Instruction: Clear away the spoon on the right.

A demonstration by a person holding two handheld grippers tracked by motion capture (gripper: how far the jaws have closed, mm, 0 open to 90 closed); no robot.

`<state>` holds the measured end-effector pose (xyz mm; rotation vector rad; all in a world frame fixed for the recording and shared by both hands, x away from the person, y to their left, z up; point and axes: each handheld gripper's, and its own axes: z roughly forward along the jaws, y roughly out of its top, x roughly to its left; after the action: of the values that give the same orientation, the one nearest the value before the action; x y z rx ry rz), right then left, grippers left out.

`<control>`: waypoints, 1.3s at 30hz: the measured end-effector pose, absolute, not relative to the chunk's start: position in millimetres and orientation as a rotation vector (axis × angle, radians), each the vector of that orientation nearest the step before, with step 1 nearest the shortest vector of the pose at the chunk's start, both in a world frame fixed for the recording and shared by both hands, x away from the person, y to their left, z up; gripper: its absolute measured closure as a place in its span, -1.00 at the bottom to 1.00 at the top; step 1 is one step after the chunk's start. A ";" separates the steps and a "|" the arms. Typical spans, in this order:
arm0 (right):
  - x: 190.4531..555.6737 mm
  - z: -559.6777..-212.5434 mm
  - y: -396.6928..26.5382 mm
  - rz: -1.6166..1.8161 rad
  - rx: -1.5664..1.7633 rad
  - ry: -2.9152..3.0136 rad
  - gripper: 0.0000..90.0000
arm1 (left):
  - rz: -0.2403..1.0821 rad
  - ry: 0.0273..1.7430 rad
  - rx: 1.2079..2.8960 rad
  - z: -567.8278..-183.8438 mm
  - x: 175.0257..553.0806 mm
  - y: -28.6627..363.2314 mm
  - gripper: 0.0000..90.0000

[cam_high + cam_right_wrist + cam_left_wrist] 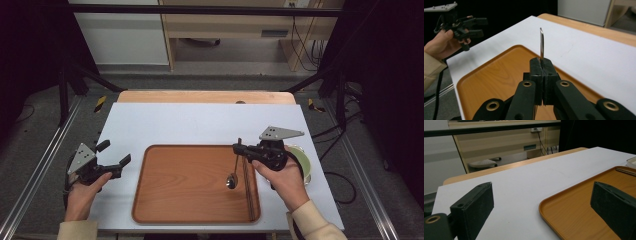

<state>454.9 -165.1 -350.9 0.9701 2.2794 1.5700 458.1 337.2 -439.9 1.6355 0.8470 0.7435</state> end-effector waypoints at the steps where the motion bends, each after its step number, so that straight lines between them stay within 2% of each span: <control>1: 454.0 -353.3 -163.3 1.573 0.971 2.293 0.99 | 0.744 0.848 1.634 -440.0 458.3 337.1 -0.90; 18: 451.3 -389.6 -154.3 1.508 1.027 2.539 0.95 | 0.740 0.849 1.643 -440.6 458.4 336.7 -0.90; 39: 489.8 -432.7 -138.7 1.317 1.205 2.530 0.49 | 0.742 0.851 1.645 -441.3 459.2 338.3 -0.90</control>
<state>489.8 -138.7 -432.7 1.2053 2.5302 1.3167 459.2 338.3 -441.3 1.6448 0.8511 0.7421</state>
